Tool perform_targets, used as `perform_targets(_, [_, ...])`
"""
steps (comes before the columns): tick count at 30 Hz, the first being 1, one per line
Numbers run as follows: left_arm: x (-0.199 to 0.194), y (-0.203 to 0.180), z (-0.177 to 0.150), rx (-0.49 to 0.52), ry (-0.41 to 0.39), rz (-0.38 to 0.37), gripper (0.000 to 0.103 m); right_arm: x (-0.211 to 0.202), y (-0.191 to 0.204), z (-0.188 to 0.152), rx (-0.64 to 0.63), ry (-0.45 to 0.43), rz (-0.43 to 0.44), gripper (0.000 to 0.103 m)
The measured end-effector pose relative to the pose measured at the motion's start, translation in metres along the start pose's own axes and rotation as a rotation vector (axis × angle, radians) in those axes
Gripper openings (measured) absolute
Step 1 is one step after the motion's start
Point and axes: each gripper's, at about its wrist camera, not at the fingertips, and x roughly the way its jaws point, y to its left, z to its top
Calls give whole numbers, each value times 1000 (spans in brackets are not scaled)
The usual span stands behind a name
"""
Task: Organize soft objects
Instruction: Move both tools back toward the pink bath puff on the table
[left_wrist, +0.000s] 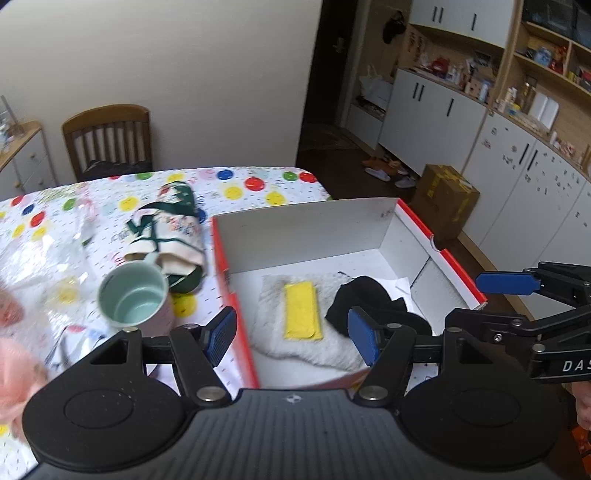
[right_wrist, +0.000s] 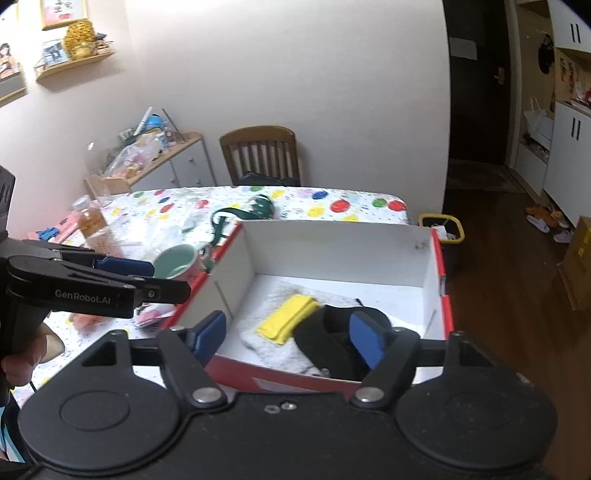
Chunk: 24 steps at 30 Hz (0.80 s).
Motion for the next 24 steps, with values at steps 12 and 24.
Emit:
perform_targets(12, [-48,51,-31,-85,-55,36,82,1,56,-3,-32,-11,75,92])
perform_targets(24, [-74,128,-52,-126,-72,87,97,32,125,1,-29,5,127,102])
